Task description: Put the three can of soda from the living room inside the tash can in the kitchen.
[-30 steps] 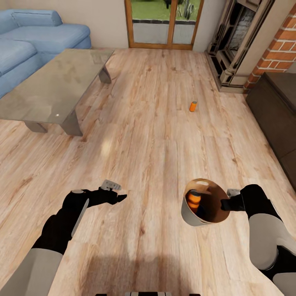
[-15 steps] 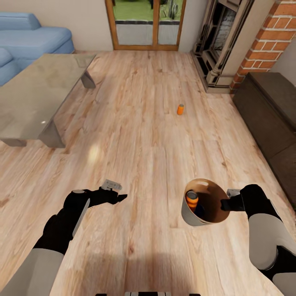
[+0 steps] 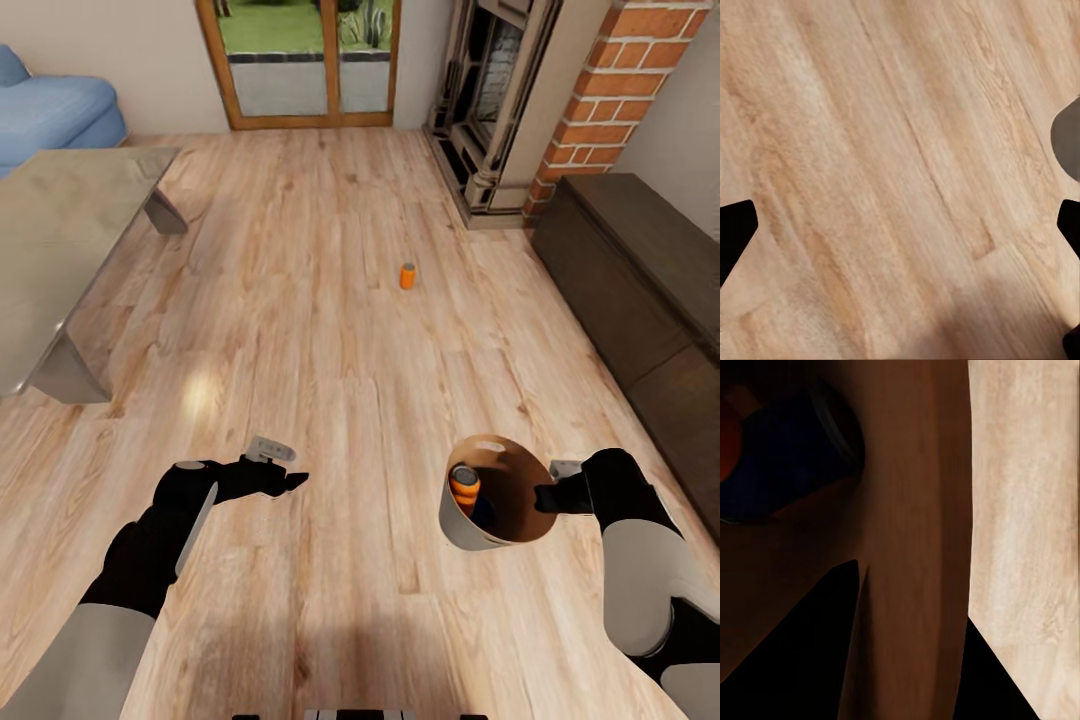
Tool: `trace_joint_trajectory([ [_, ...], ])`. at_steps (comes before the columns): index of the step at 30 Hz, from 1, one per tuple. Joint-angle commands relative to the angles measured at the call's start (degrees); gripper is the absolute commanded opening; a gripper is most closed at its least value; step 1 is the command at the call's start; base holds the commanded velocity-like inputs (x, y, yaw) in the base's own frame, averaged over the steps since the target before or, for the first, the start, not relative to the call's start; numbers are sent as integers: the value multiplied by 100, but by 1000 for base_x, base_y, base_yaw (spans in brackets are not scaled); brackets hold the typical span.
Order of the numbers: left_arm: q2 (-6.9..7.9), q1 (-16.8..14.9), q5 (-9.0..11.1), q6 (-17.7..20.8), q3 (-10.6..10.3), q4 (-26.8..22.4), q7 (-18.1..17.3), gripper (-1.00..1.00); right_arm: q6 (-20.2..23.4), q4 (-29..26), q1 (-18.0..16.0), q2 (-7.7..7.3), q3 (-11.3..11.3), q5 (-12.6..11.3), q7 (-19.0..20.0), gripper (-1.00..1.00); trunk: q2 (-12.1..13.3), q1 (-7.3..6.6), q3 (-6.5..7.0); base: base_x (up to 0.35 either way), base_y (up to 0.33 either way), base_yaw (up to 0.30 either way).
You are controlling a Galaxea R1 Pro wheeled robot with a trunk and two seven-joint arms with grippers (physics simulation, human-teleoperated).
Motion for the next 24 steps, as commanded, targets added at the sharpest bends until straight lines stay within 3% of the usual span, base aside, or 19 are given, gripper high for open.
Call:
trace_joint_trajectory([
  [1,0,0,1,1,2,0,0,100,50,2,-2,5,-4,-99,8,-100,0,0,1,327,0,-100],
  [13,0,0,1,15,10,-3,0,100,49,2,-5,17,-9,-99,6,-100,0,0,2,327,0,-40],
  [24,0,1,21,116,10,-11,-5,100,49,2,-3,25,-12,-100,6,-100,0,0,39,327,0,-206],
])
